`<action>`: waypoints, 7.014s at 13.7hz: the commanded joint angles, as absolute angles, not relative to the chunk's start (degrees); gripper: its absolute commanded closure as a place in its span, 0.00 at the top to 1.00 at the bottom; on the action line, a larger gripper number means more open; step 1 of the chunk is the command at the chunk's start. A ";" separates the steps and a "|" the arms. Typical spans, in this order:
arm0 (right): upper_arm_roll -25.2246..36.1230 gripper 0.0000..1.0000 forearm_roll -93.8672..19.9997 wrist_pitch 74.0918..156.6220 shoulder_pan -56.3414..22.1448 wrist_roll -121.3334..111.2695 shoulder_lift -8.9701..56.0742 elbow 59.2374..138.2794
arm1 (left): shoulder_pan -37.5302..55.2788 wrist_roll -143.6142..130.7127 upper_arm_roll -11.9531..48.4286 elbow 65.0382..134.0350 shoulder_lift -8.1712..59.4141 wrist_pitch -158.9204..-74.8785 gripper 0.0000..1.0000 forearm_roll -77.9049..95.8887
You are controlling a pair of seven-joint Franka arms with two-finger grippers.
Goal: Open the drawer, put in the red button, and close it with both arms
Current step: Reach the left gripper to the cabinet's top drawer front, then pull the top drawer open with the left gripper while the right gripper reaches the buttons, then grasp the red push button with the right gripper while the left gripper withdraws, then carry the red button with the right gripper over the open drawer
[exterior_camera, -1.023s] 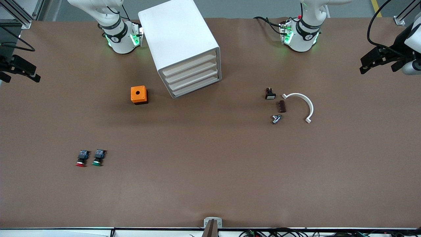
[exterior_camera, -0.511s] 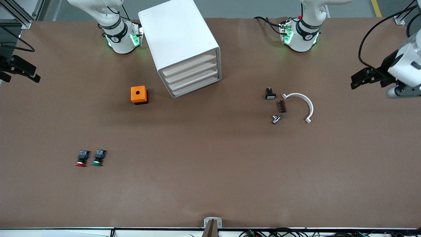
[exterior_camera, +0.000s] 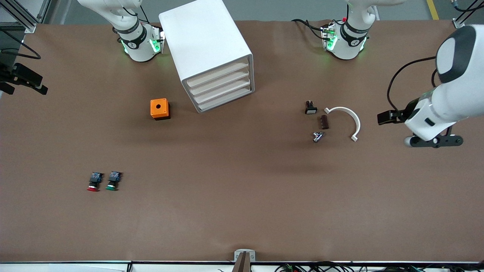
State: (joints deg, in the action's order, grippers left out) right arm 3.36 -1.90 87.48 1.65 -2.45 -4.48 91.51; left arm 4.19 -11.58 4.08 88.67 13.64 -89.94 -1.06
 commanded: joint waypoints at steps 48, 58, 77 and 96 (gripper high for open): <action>3.87 1.00 -1.41 121.00 7.03 -1.49 29.86 90.44 | 38.14 -138.52 4.57 82.62 48.08 -89.91 0.16 61.70; 3.78 1.00 -2.11 135.52 7.03 2.28 36.82 95.80 | 31.22 -136.06 0.88 77.27 47.64 -89.47 0.01 58.18; 3.78 0.85 -4.57 137.02 6.06 2.72 41.66 95.80 | 18.03 -115.10 1.23 71.37 44.83 -89.74 0.99 58.18; 3.16 0.00 -5.45 100.22 -6.74 34.31 13.73 94.04 | 3.52 -39.95 -5.89 70.14 37.98 -89.56 1.00 13.49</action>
State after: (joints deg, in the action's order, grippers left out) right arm 2.85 -4.80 102.63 -2.70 25.60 18.74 91.19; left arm 2.35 -46.08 -5.51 69.55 40.28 -88.66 19.38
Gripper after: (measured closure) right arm 0.586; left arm 0.000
